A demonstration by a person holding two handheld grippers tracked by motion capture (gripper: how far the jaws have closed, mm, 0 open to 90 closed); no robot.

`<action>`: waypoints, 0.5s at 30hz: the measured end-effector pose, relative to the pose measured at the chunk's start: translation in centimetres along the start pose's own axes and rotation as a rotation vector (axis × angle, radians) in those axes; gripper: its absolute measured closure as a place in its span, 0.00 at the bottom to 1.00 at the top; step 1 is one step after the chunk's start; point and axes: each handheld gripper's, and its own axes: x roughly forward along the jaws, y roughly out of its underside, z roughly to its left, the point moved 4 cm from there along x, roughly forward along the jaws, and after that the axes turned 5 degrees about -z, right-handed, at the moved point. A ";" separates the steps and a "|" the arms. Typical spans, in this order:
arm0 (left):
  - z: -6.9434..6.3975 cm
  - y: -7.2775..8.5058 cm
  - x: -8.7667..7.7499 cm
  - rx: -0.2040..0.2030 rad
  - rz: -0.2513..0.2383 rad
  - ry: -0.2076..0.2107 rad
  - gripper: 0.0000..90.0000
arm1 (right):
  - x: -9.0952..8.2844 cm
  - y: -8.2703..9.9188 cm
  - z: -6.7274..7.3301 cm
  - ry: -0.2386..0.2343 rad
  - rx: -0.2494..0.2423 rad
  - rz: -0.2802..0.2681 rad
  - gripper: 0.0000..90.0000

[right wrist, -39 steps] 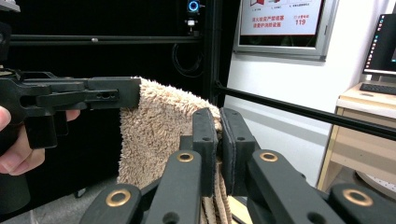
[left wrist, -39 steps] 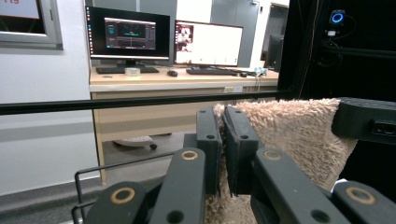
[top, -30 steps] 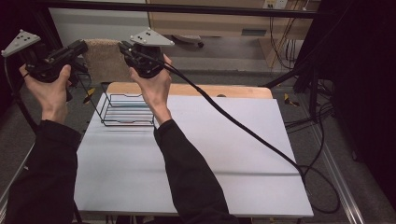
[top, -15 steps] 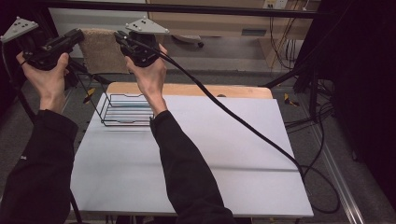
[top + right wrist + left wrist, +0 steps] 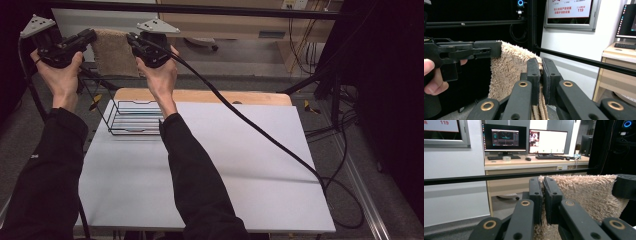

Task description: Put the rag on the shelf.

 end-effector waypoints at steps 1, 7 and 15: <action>0.1 0.2 0.1 0.000 0.004 0.000 0.94 | 0.1 0.2 0.0 0.000 0.000 0.007 0.95; 0.4 1.5 -0.1 -0.004 0.020 0.013 0.94 | 0.3 1.1 0.1 0.000 -0.031 0.038 0.95; 0.3 3.4 -1.5 0.012 0.035 0.041 0.94 | -0.3 3.0 0.5 -0.018 -0.041 0.075 0.95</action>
